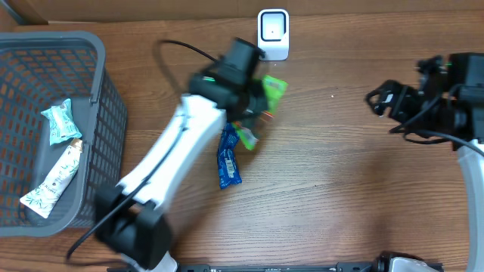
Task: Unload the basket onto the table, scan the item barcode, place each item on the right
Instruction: 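Place the green snack bag on the table right of the blue bar, then reach into the basket and grasp the mint-green wrapped pack with left gripper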
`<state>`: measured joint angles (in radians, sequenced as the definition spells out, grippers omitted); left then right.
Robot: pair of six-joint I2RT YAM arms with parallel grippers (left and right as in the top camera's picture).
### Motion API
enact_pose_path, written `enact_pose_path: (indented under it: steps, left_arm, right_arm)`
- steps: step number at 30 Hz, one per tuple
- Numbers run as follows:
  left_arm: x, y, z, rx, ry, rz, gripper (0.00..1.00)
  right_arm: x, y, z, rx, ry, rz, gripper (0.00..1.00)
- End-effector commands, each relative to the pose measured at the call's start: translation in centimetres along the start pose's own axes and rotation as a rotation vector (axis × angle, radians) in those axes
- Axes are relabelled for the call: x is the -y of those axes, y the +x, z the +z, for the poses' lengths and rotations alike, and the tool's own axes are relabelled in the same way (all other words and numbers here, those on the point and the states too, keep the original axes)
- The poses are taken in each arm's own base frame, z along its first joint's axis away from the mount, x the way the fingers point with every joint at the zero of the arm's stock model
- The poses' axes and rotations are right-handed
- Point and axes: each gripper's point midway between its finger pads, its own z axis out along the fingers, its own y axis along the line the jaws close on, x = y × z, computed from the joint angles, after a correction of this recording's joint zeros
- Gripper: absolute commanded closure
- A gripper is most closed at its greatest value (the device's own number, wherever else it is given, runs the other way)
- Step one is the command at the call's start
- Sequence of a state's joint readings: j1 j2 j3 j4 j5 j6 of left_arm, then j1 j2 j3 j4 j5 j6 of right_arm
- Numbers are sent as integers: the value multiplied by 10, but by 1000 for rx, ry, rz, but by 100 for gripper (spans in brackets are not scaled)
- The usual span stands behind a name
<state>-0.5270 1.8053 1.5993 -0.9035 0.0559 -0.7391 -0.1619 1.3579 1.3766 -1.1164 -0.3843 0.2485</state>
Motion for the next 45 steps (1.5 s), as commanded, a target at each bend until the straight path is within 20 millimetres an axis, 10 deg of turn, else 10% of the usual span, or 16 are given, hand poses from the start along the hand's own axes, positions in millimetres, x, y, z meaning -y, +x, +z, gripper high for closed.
enact_pose_path:
  steps: [1,6,8,11,14,18,25,32,45]
  left_arm:
    - [33,30,38,-42,12,-89,96]
    - [35,58,90,-76,-70,-190,89]
    - [28,59,101,-75,-103,-187,67]
    - [19,50,104,-48,-130,-145,8]
    - [22,36,97,-29,-105,-69,0]
    - [41,1,55,32,-48,103,0]
    - [46,-77,-99,349,-134,300,0]
    - [-56,-113,-232,537,-295,56,0]
    - [-307,-115,-314,570,-656,-595,0]
  right_arm:
    - [-2,-14,-16,49,-31,62,9]
    - [0,-10,-15,32,-24,53,8]
    - [0,-8,-15,26,-23,27,8]
    - [1,-5,-15,16,-16,13,8]
    - [1,-5,-15,15,-16,13,8]
    - [1,-5,-15,15,-16,13,8]
    - [1,-5,-15,14,-16,10,8]
    - [2,-2,-15,1,-12,-7,7]
    - [2,-1,-15,-3,-15,-5,7]
